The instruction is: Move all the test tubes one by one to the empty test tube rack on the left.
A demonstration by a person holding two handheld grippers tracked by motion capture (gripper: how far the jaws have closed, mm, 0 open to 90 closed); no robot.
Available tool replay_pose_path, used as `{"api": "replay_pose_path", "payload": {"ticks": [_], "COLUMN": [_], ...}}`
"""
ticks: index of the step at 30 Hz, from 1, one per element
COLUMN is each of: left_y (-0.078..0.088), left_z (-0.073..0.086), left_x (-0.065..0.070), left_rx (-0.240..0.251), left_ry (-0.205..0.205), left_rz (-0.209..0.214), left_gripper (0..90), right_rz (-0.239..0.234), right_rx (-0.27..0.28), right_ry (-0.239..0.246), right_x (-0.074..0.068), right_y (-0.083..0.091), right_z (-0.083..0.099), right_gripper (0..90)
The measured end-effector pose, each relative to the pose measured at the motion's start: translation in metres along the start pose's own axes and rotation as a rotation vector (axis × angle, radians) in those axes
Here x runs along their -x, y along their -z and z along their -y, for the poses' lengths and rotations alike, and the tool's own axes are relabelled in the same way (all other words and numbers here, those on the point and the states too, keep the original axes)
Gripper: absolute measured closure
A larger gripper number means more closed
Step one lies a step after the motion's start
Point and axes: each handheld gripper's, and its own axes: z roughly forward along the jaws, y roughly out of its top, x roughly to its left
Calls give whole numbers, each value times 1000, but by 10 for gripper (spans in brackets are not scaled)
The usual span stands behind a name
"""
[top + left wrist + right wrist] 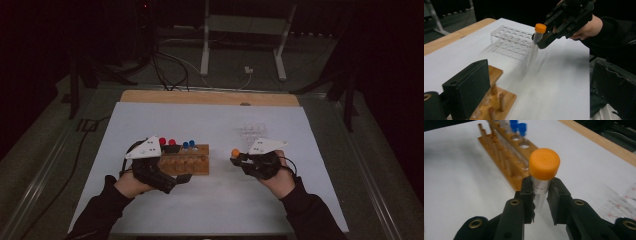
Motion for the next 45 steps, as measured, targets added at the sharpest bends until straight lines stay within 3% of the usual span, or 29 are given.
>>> {"api": "replay_pose_path", "payload": {"ticks": [9,15,18,32,45], "left_y": [-20,-30,-36,-64,-73], "left_z": [1,0,-1,-5,-3], "left_x": [9,12,15,22,22], "left_rx": [-7,8,0,-35,-50], "left_ry": [5,10,-13,-61,-81], "left_rz": [19,23,23,5,25], "left_gripper": [90,212,285,519,705], "right_rz": [-71,-108,-122,-145,-148], "right_rx": [-18,-21,-19,-26,-29], "right_ry": [24,46,50,68,69], "right_x": [-19,-29,-33,-40,-41], "right_y": [-5,-10,-11,-16,-19], "right_z": [1,-1,-2,-4,-3], "right_gripper": [754,754,754,754,752]}}
